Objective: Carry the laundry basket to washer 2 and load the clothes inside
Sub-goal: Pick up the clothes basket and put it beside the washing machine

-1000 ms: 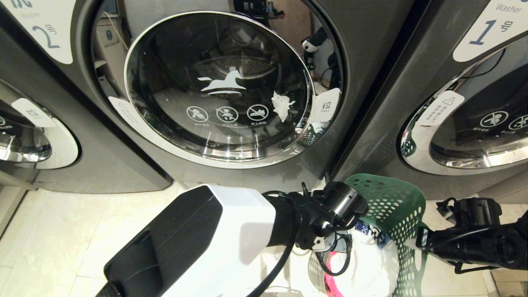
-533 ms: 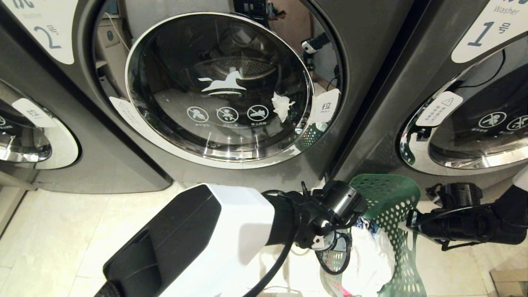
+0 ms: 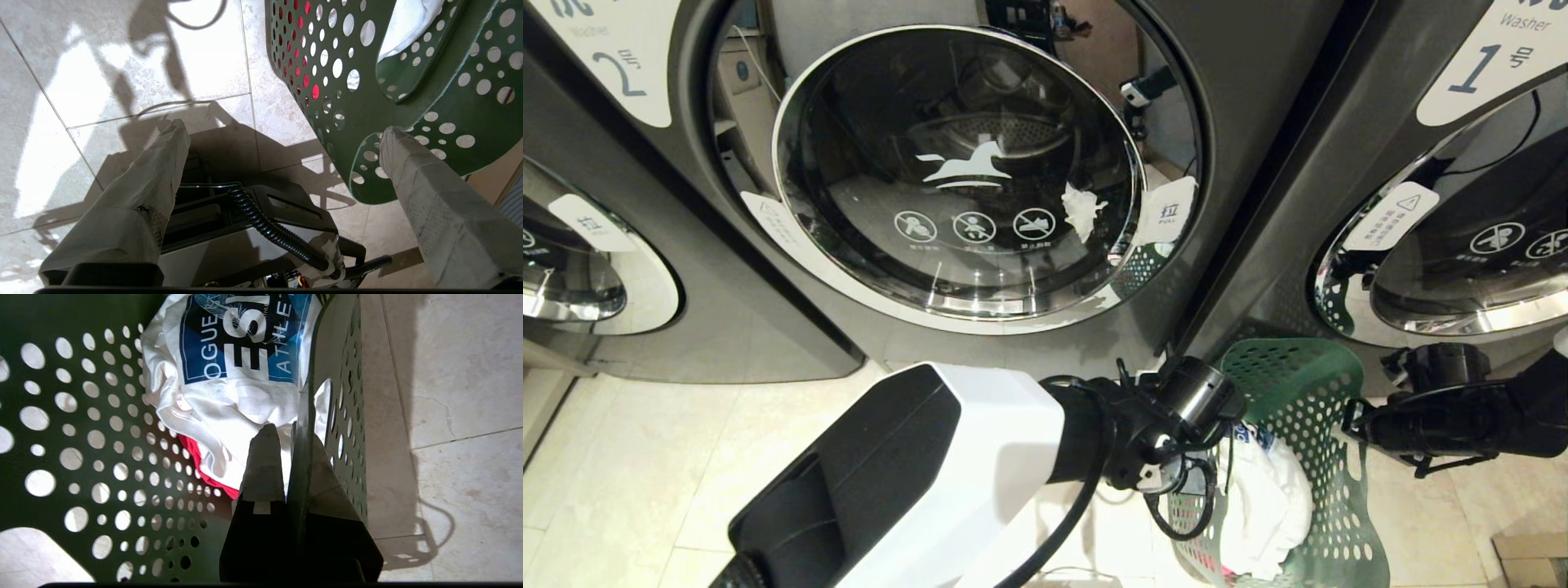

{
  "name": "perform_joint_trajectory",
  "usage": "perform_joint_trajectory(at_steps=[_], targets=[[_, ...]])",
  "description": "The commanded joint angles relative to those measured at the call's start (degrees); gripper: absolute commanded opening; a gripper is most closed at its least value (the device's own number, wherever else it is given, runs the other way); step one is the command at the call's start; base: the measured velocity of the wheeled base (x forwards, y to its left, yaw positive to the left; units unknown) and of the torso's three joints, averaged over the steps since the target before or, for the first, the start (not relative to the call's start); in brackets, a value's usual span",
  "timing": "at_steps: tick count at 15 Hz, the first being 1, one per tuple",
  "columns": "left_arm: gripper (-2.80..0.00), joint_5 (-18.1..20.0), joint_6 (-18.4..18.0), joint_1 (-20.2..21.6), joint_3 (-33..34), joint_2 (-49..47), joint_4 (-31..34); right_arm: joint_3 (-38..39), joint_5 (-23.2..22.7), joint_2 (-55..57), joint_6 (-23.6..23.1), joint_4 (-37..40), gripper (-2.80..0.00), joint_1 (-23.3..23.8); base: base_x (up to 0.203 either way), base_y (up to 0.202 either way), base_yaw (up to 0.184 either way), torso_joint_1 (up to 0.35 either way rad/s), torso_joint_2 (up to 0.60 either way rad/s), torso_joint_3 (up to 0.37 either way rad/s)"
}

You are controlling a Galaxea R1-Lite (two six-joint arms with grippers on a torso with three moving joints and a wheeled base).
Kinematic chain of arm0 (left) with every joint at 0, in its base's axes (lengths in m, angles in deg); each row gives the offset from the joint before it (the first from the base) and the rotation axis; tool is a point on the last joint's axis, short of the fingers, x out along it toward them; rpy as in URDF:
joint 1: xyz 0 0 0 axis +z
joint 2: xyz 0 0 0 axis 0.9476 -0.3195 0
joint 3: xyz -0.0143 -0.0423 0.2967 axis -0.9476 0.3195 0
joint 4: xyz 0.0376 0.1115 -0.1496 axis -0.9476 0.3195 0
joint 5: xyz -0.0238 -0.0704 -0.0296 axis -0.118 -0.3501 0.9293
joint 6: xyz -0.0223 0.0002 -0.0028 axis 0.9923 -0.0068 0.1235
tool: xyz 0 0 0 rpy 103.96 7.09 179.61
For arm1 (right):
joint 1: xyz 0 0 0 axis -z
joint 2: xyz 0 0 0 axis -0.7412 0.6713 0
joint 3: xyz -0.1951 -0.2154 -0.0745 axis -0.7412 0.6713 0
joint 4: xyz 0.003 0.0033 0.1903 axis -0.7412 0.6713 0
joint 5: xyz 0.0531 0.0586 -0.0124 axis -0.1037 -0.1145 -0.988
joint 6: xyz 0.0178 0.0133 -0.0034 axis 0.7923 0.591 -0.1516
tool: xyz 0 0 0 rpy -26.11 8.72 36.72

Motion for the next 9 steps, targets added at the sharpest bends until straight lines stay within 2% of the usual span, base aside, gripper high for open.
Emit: perform_joint_trajectory(at_steps=[1, 2, 6, 9], targets=[[0.00, -0.1, 0.2, 0.0, 0.0, -0.2, 0.1, 0.2, 0.0, 0.1, -2.1, 0.3, -2.80, 0.2, 0.000, 0.000, 0.000, 0.000, 0.00, 0.000], [0.00, -0.1, 0.2, 0.0, 0.0, -0.3, 0.1, 0.4, 1.2, 0.3, -2.7, 0.3, 0.00, 0.2, 0.000, 0.000, 0.000, 0.000, 0.00, 0.000], [0.00, -0.1, 0.2, 0.0, 0.0, -0.2, 0.1, 3.5, 1.9, -1.5, -2.8, 0.0, 0.00, 0.0, 0.000, 0.000, 0.000, 0.000, 0.00, 0.000], [0.00, -0.1, 0.2, 0.1, 0.0, 0.8, 0.2, 8.9, 1.7, -7.8, -2.9, -0.2, 0.00, -0.2, 0.000, 0.000, 0.000, 0.000, 0.00, 0.000]])
